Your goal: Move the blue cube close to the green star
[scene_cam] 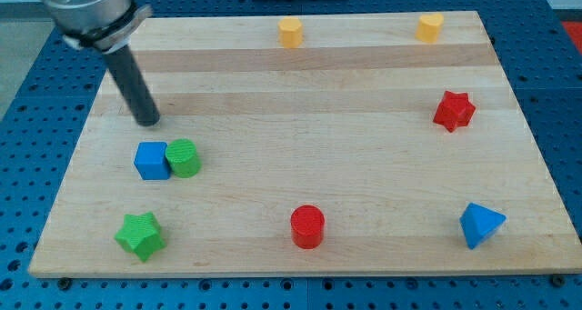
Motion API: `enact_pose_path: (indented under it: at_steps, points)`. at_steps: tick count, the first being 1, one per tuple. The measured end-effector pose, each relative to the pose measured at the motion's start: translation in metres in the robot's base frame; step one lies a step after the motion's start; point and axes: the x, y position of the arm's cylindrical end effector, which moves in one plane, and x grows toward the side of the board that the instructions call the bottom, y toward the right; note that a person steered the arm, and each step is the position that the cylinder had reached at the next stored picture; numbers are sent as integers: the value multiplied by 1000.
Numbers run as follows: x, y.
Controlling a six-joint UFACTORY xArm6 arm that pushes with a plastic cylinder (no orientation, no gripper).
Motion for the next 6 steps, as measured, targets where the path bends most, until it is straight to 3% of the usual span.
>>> enact_pose_path:
  at_steps: [1,2,6]
  points:
    - [-3,8]
    - [34,38]
    - [55,18]
